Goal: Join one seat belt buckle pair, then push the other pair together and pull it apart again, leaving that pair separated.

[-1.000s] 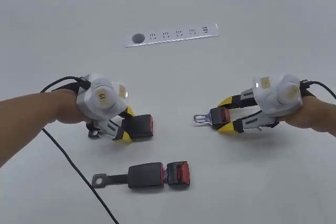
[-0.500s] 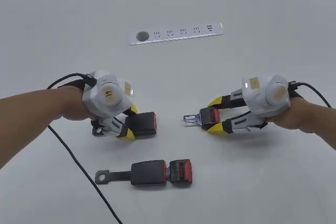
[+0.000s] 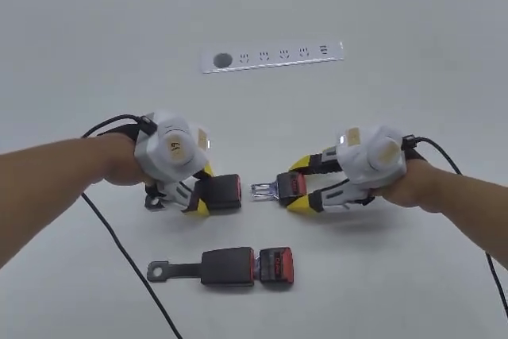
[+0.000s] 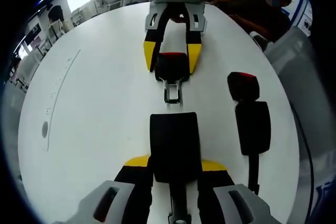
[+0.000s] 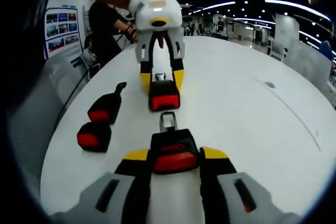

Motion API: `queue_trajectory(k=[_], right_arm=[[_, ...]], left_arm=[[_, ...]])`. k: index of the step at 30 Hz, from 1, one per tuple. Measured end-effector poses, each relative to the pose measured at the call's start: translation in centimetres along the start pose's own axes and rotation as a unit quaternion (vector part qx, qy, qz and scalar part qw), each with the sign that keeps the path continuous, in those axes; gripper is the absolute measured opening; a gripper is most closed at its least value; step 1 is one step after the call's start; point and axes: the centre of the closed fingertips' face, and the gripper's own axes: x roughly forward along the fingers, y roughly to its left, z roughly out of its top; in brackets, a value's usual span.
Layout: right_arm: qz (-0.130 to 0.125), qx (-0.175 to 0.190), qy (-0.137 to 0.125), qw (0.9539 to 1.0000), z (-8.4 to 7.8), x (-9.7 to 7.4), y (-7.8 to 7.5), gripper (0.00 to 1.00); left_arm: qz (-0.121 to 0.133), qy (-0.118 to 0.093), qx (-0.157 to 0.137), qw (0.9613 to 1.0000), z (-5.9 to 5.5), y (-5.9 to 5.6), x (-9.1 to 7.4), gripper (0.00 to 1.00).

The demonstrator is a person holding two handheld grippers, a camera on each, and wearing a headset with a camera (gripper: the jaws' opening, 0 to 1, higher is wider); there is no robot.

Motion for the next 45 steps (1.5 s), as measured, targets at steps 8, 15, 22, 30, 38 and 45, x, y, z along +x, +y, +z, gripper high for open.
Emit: queue_trajectory(k=[8, 15, 22, 30, 38, 45], right_arm=[[0.003, 0.004, -0.002, 1.0, 0.6, 0.9, 0.4, 0.36], [0.004, 0.001, 0.001, 1.0, 0.8, 1.1, 0.6, 0.36], [0.008, -0.005, 0.006, 0.9999, 1.5, 2.1, 0.9, 0.36], [0.005, 0.002, 0.0, 1.0, 1.6, 2.2, 1.1, 0.37], [0.005, 0.011, 0.002, 0.9999, 1.9, 2.5, 1.2, 0.36], [0.0, 0.009, 0.012, 0.9999, 2.1, 2.8, 1.4, 0.36]], left_arm=[[0.0, 0.003, -0.001, 1.0, 0.1, 0.0, 0.0, 0.34], [0.002, 0.006, -0.001, 1.0, 0.1, -0.1, 0.0, 0.34], [0.002, 0.014, 0.003, 0.9999, 0.2, -0.1, 0.1, 0.34], [0.004, 0.019, 0.006, 0.9998, 0.1, -0.1, 0.0, 0.34], [0.001, 0.056, 0.031, 0.9979, 0.3, 0.0, 0.2, 0.34], [0.004, 0.043, 0.019, 0.9989, 0.0, 0.0, 0.1, 0.34]])
